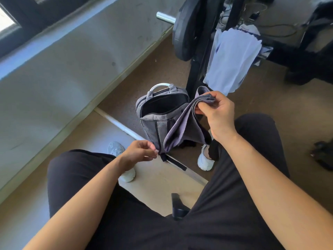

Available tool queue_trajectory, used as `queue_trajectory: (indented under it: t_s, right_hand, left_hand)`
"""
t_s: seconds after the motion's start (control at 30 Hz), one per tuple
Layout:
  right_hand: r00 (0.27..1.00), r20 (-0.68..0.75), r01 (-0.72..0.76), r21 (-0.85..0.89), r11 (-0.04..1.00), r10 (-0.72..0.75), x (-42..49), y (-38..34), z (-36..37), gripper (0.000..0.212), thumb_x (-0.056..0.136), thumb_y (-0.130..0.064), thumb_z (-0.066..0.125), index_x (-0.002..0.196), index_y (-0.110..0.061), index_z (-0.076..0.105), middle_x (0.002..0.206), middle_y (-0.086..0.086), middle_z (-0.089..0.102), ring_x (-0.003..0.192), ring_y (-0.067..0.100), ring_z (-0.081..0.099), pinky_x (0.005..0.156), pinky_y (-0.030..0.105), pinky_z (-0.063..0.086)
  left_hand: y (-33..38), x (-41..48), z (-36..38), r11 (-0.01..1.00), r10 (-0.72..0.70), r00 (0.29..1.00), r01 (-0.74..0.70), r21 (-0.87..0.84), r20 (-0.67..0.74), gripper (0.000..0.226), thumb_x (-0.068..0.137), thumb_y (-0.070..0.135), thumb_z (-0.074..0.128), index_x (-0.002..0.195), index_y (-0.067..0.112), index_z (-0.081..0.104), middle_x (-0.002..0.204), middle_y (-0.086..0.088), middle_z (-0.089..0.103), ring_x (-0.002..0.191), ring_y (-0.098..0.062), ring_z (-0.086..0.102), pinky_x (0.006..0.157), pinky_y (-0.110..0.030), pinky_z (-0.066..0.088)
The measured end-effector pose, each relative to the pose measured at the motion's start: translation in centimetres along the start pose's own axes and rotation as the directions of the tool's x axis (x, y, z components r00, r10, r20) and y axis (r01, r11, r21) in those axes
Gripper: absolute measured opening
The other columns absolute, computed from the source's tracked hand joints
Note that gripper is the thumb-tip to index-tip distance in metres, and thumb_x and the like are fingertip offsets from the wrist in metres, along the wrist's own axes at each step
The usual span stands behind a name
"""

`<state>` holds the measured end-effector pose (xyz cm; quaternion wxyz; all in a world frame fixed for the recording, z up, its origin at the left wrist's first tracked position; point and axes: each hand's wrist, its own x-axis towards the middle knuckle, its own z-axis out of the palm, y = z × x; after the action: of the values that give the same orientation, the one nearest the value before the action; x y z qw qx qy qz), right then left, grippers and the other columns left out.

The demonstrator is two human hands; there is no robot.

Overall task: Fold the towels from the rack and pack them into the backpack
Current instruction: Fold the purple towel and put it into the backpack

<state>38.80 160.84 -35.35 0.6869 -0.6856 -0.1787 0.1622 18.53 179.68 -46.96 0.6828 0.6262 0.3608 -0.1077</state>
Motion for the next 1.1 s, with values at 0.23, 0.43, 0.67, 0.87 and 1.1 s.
queue_trajectory:
  t_s: [0.23, 0.43, 0.67, 0.87, 1.1]
  right_hand:
    - [0.995, 0.078, 0.056, -0.011, 0.998, -0.055, -0.5, -0.7, 0.3, 0.022, 0.089, 0.006, 0.068, 0.093, -0.015, 0.07, 0.084, -0.003, 0.074, 0.084, 0.019, 0.074, 0.072, 0.028, 0.061]
    - [0.994, 0.059, 0.087, 0.027, 0.996, -0.089, -0.8, -1.2, 1.7, 0.016, 0.088, 0.006, 0.069, 0.097, -0.007, 0.069, 0.092, 0.006, 0.074, 0.091, 0.023, 0.075, 0.074, 0.032, 0.063]
    - [0.974, 0.035, 0.227, -0.113, 0.967, -0.225, -0.4, -1.7, 3.1, 0.018, 0.088, 0.002, 0.071, 0.105, 0.003, 0.067, 0.098, 0.012, 0.073, 0.09, 0.019, 0.075, 0.071, 0.027, 0.062]
    - [0.938, 0.013, 0.335, -0.286, 0.898, -0.346, 0.7, -2.8, 3.8, 0.017, 0.088, -0.008, 0.075, 0.102, -0.013, 0.068, 0.097, 0.004, 0.073, 0.081, 0.007, 0.074, 0.068, 0.017, 0.059]
    - [0.863, 0.104, 0.477, -0.493, 0.727, -0.495, 1.4, -3.9, 4.8, 0.013, 0.087, -0.02, 0.077, 0.097, -0.013, 0.072, 0.095, 0.001, 0.07, 0.082, 0.013, 0.068, 0.069, 0.027, 0.06]
  left_hand:
    - [0.8, 0.7, 1.3, 0.998, 0.069, 0.997, -0.069, 0.0, -0.034, 0.049, 0.082, 0.023, 0.084, 0.126, 0.028, 0.063, 0.127, -0.004, 0.065, 0.112, -0.022, 0.069, 0.089, -0.035, 0.059]
    - [1.5, 0.8, 4.5, 1.0, 0.008, 0.984, -0.011, 0.014, 0.175, 0.074, 0.071, 0.038, 0.09, 0.134, 0.027, 0.053, 0.125, -0.007, 0.069, 0.113, -0.021, 0.069, 0.085, -0.032, 0.059]
    - [1.3, 1.3, 4.4, 0.991, 0.102, 0.989, -0.11, -0.072, -0.107, 0.012, 0.102, 0.004, 0.058, 0.093, 0.009, 0.065, 0.083, -0.018, 0.067, 0.067, -0.022, 0.066, 0.066, -0.029, 0.059]
    - [2.6, 1.3, 2.2, 0.991, 0.107, 0.903, -0.064, 0.115, -0.415, 0.017, 0.094, 0.017, 0.07, 0.079, 0.013, 0.064, 0.064, -0.001, 0.067, 0.048, -0.008, 0.058, 0.049, -0.021, 0.044]
    - [2.5, 2.0, 0.9, 0.726, 0.445, 0.837, -0.13, 0.675, -0.318, 0.015, 0.087, 0.024, 0.072, 0.094, 0.025, 0.059, 0.081, 0.001, 0.07, 0.079, -0.025, 0.066, 0.067, -0.034, 0.047]
